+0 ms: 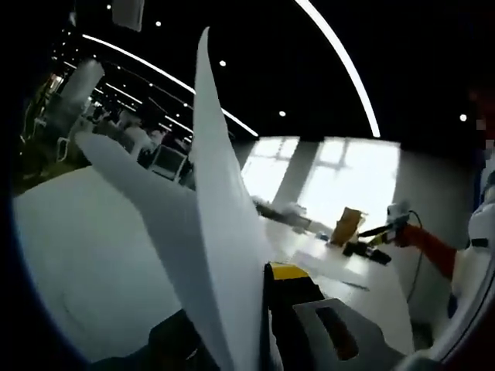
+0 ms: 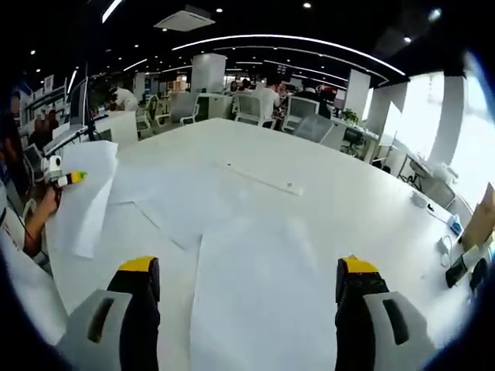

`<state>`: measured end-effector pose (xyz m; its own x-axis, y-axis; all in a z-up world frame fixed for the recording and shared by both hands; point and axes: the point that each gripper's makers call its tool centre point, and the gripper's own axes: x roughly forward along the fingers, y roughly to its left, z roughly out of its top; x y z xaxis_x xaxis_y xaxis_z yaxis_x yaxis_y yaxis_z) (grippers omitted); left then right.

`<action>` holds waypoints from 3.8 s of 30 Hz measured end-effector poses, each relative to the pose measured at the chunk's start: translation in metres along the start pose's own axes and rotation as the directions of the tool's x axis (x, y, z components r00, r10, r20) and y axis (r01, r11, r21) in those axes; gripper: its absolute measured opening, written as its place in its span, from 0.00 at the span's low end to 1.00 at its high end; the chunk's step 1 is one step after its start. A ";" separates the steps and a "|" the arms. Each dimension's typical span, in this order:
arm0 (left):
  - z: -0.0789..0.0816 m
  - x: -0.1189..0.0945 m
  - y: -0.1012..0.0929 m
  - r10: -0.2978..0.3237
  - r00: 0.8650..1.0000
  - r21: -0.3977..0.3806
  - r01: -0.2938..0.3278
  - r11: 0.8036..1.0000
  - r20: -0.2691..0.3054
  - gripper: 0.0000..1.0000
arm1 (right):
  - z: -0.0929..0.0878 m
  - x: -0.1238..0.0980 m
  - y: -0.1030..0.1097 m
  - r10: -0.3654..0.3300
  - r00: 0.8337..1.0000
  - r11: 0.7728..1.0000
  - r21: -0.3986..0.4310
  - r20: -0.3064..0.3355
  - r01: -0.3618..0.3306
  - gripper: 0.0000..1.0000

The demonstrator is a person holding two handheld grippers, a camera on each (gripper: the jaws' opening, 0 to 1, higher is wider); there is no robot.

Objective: Organize the stack of printing papers by aligning and flattening the scattered papers on the table

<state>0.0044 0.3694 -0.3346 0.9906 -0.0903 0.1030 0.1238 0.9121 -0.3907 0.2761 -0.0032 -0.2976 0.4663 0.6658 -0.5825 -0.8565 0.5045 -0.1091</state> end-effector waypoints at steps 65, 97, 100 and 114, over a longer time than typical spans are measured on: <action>-0.005 0.000 0.000 0.024 1.000 0.167 -0.021 0.986 -0.015 0.06 | -0.049 0.055 -0.050 0.012 0.990 0.996 0.092 -0.138 0.001 0.90; -0.004 -0.001 -0.001 0.018 1.000 0.168 -0.016 0.986 -0.006 0.07 | -0.081 0.089 -0.061 0.037 0.978 0.993 0.120 -0.207 -0.013 0.90; -0.004 -0.001 -0.001 0.017 1.000 0.170 -0.016 0.985 -0.006 0.07 | -0.084 0.091 -0.059 0.036 0.975 0.995 0.099 -0.218 -0.015 0.90; -0.004 -0.001 -0.002 0.017 1.000 0.175 -0.015 0.984 -0.007 0.07 | -0.098 0.098 -0.064 0.043 0.969 0.993 0.113 -0.243 -0.016 0.89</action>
<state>0.0034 0.3662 -0.3379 0.9929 -0.0781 0.0898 0.0967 0.9692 -0.2263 0.3547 -0.0244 -0.4265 0.3611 0.5335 -0.7649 -0.8332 0.5528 -0.0078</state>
